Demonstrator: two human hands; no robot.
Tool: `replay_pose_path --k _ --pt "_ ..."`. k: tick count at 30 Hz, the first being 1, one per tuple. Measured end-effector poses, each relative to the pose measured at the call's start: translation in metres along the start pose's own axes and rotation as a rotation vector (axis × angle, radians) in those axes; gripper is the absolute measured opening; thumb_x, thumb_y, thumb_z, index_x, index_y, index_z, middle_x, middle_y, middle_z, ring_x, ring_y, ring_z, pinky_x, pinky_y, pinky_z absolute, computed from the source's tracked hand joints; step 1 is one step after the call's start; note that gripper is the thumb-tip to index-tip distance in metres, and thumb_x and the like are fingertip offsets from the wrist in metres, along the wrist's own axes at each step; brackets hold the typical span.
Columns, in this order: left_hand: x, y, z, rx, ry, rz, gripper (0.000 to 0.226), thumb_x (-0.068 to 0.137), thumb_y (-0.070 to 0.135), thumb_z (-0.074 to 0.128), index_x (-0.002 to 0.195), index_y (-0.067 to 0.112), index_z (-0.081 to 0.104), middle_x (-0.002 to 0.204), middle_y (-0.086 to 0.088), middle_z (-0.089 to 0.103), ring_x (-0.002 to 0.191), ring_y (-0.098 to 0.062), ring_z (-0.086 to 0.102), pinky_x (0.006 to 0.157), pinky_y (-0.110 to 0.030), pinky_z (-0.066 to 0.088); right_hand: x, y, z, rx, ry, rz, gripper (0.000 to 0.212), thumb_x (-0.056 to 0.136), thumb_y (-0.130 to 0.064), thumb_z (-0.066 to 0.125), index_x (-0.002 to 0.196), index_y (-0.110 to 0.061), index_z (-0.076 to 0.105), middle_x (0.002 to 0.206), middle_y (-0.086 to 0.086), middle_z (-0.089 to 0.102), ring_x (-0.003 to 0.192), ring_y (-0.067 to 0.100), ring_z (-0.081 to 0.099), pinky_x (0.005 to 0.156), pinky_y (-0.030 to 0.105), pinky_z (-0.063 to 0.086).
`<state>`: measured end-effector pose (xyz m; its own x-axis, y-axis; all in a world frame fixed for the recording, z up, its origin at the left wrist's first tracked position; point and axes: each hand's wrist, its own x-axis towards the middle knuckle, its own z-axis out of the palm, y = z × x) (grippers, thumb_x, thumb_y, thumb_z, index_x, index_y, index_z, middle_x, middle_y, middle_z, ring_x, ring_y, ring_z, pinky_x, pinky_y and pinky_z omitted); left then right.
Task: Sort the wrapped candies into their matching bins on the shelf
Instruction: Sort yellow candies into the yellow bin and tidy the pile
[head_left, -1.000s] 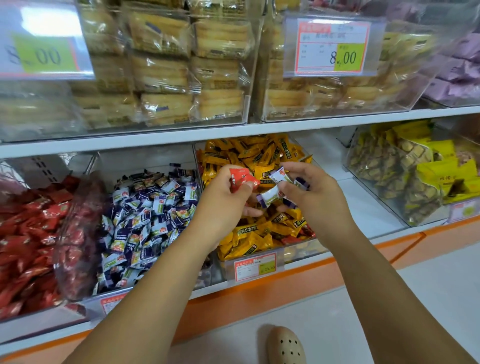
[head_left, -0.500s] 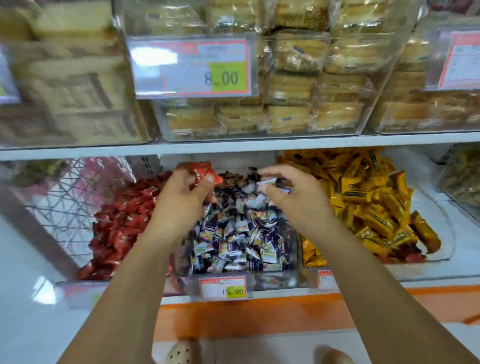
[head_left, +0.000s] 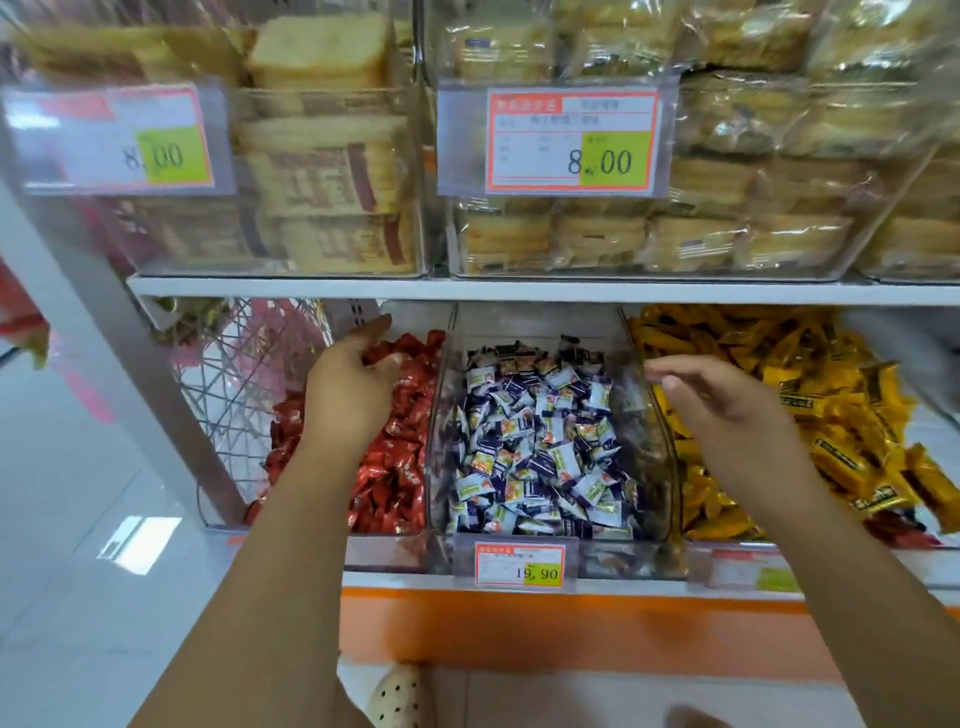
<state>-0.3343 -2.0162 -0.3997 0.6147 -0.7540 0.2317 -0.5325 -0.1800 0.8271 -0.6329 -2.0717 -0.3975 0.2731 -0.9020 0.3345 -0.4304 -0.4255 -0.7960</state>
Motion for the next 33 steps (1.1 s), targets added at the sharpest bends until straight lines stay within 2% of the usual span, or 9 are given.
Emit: replay_pose_path --k 2,6,9,12,17,20,23,27,33 --pt "-0.006 0.012 0.006 0.071 0.015 0.047 0.033 0.094 0.017 0.058 0.126 0.016 0.061 0.121 -0.005 0.065 0.089 -0.016 0.063 0.072 -0.012 0.043 -0.005 0.007 -0.020 0.035 0.022 0.036 0.021 0.098 -0.020 0.050 0.103 -0.035 0.065 0.106 -0.012 0.067 0.097 0.002 0.060 0.079 0.011 0.044" --pt "-0.036 0.056 0.033 0.106 -0.101 0.212 0.028 0.094 0.027 0.057 0.120 0.018 0.064 0.096 -0.001 0.065 0.086 -0.014 0.057 0.071 -0.025 0.038 -0.016 0.026 -0.072 0.033 0.012 0.154 0.029 0.098 -0.009 0.050 0.093 -0.033 0.066 0.096 0.000 0.070 0.096 0.020 0.066 0.086 0.039 0.053" --pt "-0.069 0.085 0.066 0.090 -0.338 0.408 0.032 0.094 0.029 0.057 0.125 0.032 0.060 0.115 0.016 0.054 0.102 0.004 0.044 0.087 -0.011 0.034 -0.026 0.041 -0.112 -0.169 -0.054 0.245 0.022 0.095 -0.007 0.054 0.093 -0.023 0.070 0.093 0.004 0.070 0.093 0.025 0.066 0.084 0.039 0.052" --pt "-0.101 0.105 0.102 0.109 -0.549 0.606 0.034 0.094 0.028 0.057 0.127 0.033 0.058 0.128 0.020 0.050 0.105 0.018 0.031 0.087 0.009 0.017 -0.037 0.058 -0.140 -0.327 -0.083 0.336 0.029 0.093 -0.005 0.056 0.082 -0.028 0.069 0.092 0.007 0.071 0.085 0.029 0.065 0.076 0.041 0.051" --pt "-0.133 0.127 0.157 0.168 -0.702 0.817 0.027 0.095 0.032 0.054 0.120 0.030 0.065 0.116 0.011 0.062 0.113 -0.010 0.045 0.095 -0.018 0.033 -0.042 0.073 -0.157 -0.433 -0.246 0.445 0.022 0.094 -0.006 0.055 0.090 -0.015 0.074 0.087 -0.003 0.066 0.097 0.020 0.062 0.074 0.017 0.046" --pt "-0.147 0.135 0.185 0.243 -0.836 0.858 0.027 0.098 0.029 0.049 0.121 0.030 0.064 0.116 0.009 0.062 0.112 -0.014 0.047 0.093 -0.033 0.042 -0.039 0.077 -0.153 -0.607 -0.445 0.466 0.024 0.097 -0.019 0.049 0.107 -0.021 0.071 0.086 -0.005 0.058 0.101 0.017 0.060 0.067 0.016 0.035" --pt "-0.157 0.138 0.209 0.383 -0.924 0.883 0.033 0.096 0.023 0.049 0.127 0.031 0.058 0.128 0.010 0.057 0.121 -0.015 0.044 0.096 -0.035 0.042 -0.037 0.086 -0.148 -0.607 -0.511 0.470 0.034 0.096 -0.009 0.045 0.113 -0.026 0.069 0.101 0.001 0.061 0.099 0.020 0.058 0.064 0.013 0.038" --pt "-0.154 0.148 0.220 0.523 -1.018 0.813 0.047 0.092 0.038 0.035 0.133 0.028 0.054 0.129 0.003 0.055 0.120 -0.020 0.045 0.094 -0.032 0.041 -0.033 0.097 -0.146 -0.587 -0.525 0.446 0.031 0.095 -0.012 0.045 0.119 -0.024 0.060 0.115 0.007 0.060 0.102 0.023 0.055 0.081 0.028 0.046" --pt "-0.142 0.150 0.222 0.394 -1.101 0.738 0.034 0.096 0.019 0.054 0.129 0.025 0.058 0.120 0.000 0.058 0.107 -0.016 0.050 0.070 -0.019 0.028 -0.030 0.101 -0.146 -0.571 -0.531 0.420 0.025 0.092 -0.027 0.058 0.114 -0.015 0.058 0.098 0.001 0.055 0.090 0.018 0.051 0.063 0.022 0.037"
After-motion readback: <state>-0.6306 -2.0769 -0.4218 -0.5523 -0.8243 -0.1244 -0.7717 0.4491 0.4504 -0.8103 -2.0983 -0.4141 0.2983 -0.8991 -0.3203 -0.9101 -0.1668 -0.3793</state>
